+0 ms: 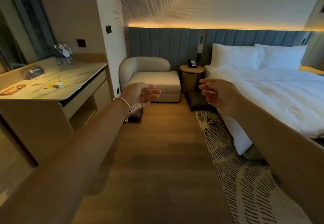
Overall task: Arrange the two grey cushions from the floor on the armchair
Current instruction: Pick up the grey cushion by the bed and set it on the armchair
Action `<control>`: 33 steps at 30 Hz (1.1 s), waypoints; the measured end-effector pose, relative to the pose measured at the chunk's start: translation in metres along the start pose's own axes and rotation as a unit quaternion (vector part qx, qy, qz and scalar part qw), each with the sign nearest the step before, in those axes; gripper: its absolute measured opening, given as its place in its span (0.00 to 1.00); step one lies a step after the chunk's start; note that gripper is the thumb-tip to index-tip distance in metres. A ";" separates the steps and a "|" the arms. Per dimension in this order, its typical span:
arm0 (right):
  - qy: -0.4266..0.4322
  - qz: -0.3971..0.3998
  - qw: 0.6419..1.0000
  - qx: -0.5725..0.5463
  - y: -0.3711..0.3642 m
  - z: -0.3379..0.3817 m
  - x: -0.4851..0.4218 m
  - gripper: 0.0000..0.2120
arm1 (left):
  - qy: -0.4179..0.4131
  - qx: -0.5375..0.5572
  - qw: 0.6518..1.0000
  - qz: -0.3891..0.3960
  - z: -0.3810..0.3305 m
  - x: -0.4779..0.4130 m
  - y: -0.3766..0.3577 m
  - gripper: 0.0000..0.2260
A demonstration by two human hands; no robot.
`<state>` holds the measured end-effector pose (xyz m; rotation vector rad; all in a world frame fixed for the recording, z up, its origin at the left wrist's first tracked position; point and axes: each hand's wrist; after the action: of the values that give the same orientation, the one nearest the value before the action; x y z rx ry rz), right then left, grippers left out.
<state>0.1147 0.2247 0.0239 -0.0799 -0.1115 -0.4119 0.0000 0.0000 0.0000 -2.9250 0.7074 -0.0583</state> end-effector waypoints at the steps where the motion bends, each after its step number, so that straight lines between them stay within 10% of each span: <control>1: 0.001 -0.008 1.000 0.004 -0.002 0.000 -0.004 0.10 | 0.001 -0.007 1.000 -0.003 0.000 -0.004 0.002 0.11; 33: -0.020 -0.065 0.997 -0.047 0.016 0.023 -0.301 0.09 | 0.007 0.074 0.994 -0.076 0.030 -0.312 0.019 0.10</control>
<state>-0.1550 0.3608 0.0085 -0.1744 -0.1377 -0.5454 -0.2840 0.1300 -0.0345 -2.8327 0.4605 -0.1412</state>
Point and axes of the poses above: each hand's wrist, its own x-axis away from the middle knuckle, its own y-axis out of the back of the hand, z = x × y, and after that the axes turned 6 degrees about -y, right-handed
